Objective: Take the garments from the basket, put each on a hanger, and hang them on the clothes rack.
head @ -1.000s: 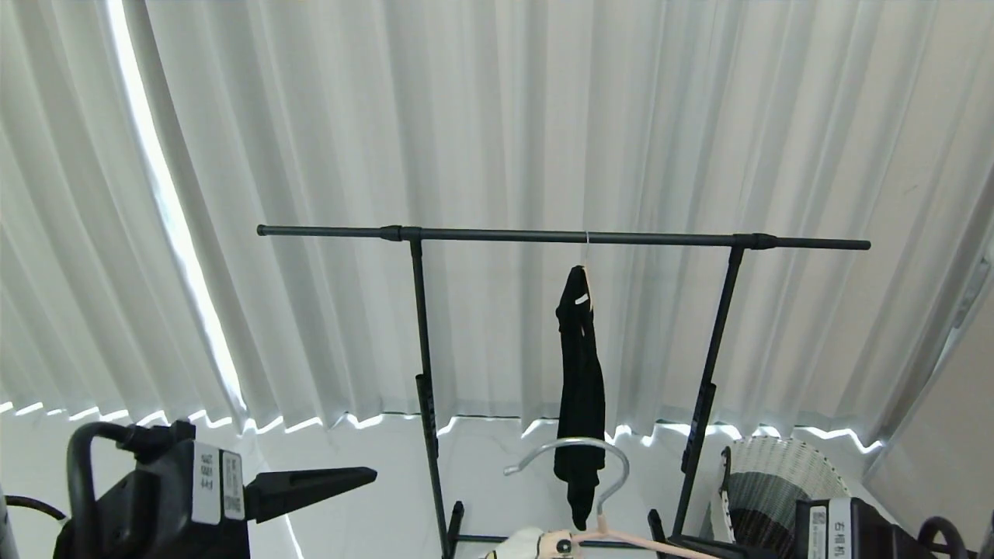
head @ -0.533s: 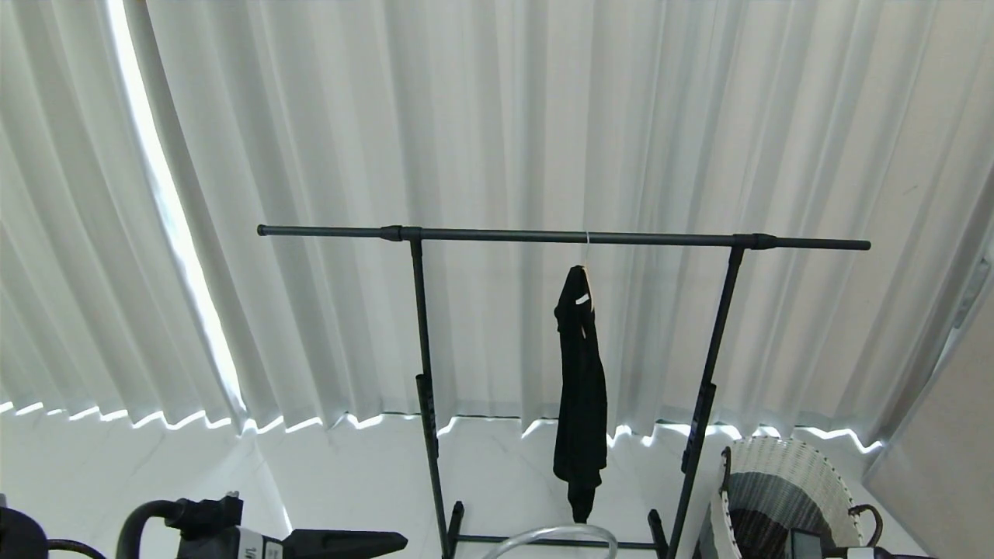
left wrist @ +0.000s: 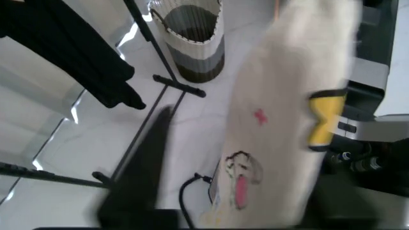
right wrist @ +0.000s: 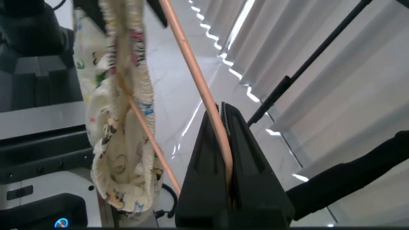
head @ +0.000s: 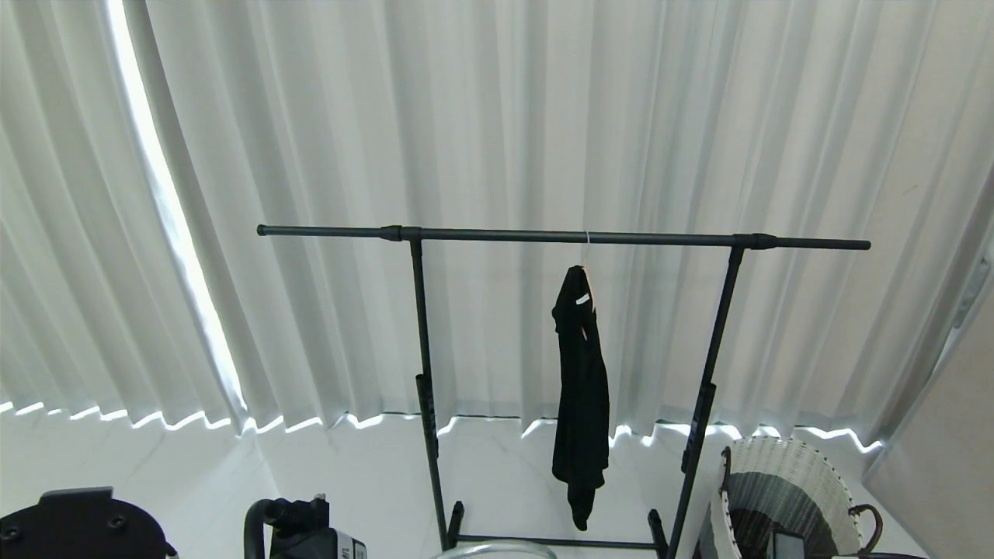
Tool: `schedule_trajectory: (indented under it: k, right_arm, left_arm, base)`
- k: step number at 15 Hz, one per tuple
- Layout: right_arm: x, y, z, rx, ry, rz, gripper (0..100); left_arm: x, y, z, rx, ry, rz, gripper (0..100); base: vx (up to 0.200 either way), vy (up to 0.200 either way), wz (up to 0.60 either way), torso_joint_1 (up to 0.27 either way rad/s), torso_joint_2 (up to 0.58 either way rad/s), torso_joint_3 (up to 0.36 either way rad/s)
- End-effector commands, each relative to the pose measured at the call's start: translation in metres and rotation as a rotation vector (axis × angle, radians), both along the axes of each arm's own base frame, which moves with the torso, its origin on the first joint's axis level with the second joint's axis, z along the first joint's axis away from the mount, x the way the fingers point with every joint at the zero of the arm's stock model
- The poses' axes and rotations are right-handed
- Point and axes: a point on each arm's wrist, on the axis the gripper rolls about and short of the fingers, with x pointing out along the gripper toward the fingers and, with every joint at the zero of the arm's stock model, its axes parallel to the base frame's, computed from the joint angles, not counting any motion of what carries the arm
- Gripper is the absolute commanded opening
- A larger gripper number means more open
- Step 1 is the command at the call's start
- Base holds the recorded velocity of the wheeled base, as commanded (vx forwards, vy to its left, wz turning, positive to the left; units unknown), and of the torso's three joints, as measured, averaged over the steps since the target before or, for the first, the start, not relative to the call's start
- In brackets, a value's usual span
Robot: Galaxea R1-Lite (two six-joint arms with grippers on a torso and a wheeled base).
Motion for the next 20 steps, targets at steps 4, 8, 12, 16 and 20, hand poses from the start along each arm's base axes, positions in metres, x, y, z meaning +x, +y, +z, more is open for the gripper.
schedule_trajectory:
  k: [4, 8, 12, 16, 20]
  right_arm:
    - [-0.002, 0.001, -0.001, -0.005, -0.006, -0.01, 0]
    - [-0.002, 0.0, -0.003, -0.018, -0.007, -0.026, 100]
    - [0.005, -0.007, -0.007, -0.043, -0.019, -0.182, 100]
    - [0.012, -0.007, -0.014, -0.06, 0.024, -0.209, 100]
    - [0.019, 0.013, -0.038, -0.1, 0.237, -0.23, 100]
  left_arm:
    - [0.002, -0.002, -0.004, 0.02, 0.01, 0.003, 0]
    - [0.003, 0.0, -0.005, 0.028, 0.011, 0.024, 0]
    - [0.009, 0.017, -0.019, 0.108, -0.003, 0.202, 0]
    - [0.024, 0.031, -0.023, 0.163, -0.027, 0.401, 0]
    - [0.039, 0.028, 0.0, 0.084, -0.08, 0.465, 0]
  base:
    - [0.0, 0.0, 0.0, 0.0, 0.0, 0.0]
    - [0.0, 0.0, 0.0, 0.0, 0.0, 0.0]
    - [0.0, 0.0, 0.0, 0.0, 0.0, 0.0]
    - [0.0, 0.0, 0.0, 0.0, 0.0, 0.0]
    - [0.0, 0.0, 0.0, 0.0, 0.0, 0.0]
